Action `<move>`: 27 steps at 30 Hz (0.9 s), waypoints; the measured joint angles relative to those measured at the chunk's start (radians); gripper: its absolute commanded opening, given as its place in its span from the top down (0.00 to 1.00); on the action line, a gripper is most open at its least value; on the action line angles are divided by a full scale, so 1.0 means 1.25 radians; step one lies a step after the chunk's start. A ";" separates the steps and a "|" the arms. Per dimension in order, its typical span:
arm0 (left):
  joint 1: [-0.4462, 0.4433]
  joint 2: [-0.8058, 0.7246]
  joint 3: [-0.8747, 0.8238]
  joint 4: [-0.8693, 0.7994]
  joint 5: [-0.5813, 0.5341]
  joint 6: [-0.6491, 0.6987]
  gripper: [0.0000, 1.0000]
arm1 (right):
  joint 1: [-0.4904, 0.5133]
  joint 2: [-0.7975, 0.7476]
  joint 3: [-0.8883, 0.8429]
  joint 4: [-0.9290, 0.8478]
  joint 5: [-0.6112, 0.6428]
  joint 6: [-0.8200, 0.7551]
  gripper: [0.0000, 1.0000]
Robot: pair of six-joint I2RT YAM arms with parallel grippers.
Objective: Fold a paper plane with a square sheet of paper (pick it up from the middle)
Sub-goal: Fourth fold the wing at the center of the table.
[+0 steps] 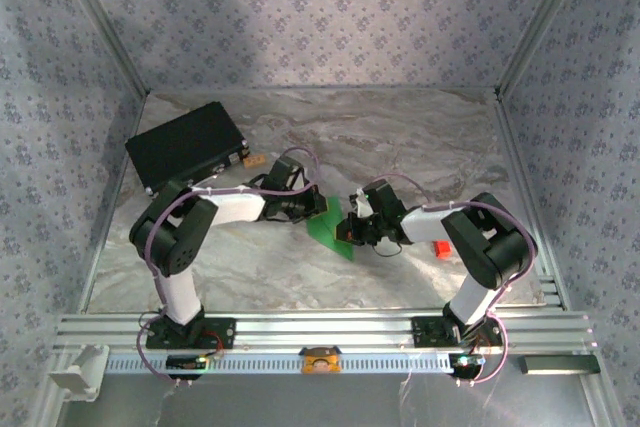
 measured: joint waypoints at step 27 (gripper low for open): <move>-0.020 0.070 0.028 -0.028 0.018 -0.007 1.00 | -0.004 0.000 -0.019 0.036 -0.008 0.025 1.00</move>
